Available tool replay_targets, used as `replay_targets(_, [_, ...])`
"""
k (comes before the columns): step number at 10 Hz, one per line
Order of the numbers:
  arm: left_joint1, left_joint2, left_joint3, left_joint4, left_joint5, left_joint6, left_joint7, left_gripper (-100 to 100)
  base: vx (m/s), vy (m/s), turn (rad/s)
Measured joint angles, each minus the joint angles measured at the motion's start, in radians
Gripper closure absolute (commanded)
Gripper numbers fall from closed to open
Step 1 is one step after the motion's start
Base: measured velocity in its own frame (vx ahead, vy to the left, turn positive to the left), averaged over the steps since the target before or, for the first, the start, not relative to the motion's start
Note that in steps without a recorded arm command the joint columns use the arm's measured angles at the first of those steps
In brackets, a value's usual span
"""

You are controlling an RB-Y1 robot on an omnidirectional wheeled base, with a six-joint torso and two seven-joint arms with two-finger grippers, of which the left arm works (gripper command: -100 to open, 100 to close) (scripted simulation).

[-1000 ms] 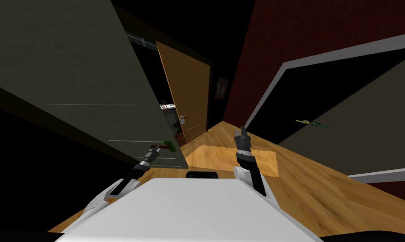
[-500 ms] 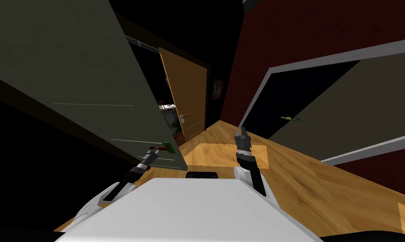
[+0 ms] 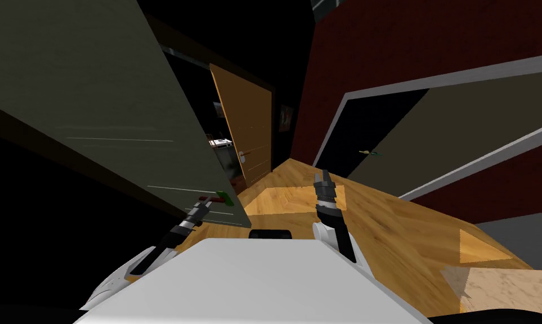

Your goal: Pull the door open

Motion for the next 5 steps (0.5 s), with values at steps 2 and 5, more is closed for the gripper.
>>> replay_targets(2, [0.0,0.007,-0.016,0.025,-0.007,-0.033,0.012,100,-0.203,0.091,-0.131])
replay_targets(5, [0.009,0.019,-0.022,0.035,-0.008,-0.05,0.022,100,-0.145,0.045,-0.104])
